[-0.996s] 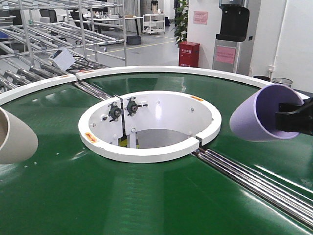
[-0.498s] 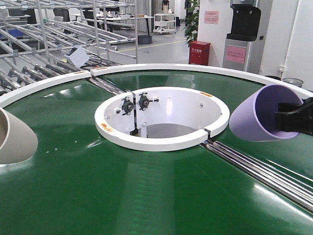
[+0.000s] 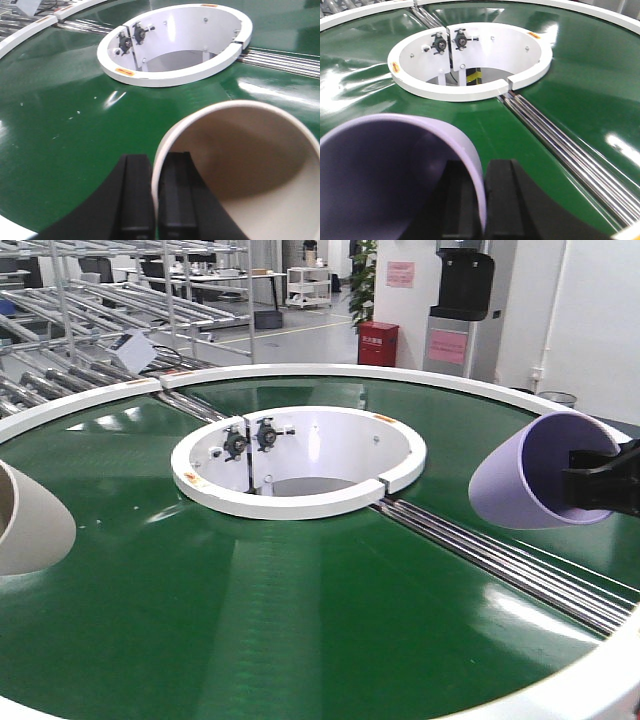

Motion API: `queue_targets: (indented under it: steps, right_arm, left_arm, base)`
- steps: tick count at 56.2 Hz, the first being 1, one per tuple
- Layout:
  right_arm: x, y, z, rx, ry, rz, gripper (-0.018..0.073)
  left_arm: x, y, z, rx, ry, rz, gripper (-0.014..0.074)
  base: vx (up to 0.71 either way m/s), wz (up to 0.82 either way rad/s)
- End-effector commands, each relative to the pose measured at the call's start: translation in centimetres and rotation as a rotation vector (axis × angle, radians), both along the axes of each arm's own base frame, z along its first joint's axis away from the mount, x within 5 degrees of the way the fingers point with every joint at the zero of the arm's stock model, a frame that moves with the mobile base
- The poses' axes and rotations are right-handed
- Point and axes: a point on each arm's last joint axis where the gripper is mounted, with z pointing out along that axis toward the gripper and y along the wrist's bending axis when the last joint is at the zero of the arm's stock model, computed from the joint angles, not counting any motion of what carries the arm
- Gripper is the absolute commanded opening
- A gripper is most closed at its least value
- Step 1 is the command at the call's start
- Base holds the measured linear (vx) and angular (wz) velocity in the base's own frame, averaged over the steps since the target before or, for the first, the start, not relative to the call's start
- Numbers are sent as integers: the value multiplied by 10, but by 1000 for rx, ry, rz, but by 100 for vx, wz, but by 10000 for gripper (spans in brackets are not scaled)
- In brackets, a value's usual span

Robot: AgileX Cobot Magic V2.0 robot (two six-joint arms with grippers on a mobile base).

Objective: Grab cup from conveyor and place in blue bin
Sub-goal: 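Hold both cups raised while the base drives to the blue bins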

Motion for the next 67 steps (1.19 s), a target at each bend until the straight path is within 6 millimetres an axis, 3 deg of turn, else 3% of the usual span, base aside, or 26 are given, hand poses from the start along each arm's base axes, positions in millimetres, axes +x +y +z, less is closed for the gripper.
queue_targets:
  steps: [1,67]
  right_arm:
    - [-6,-2,23,29,-140,-4,-9]
    - [-6,-2,23,29,-140,-4,-9]
  left_arm:
    - [-4,0,18,-31,-122,7,-6]
    - [-4,0,18,-30,-121,6,-6]
  base:
    - [-18,-19]
    - [-10,-52]
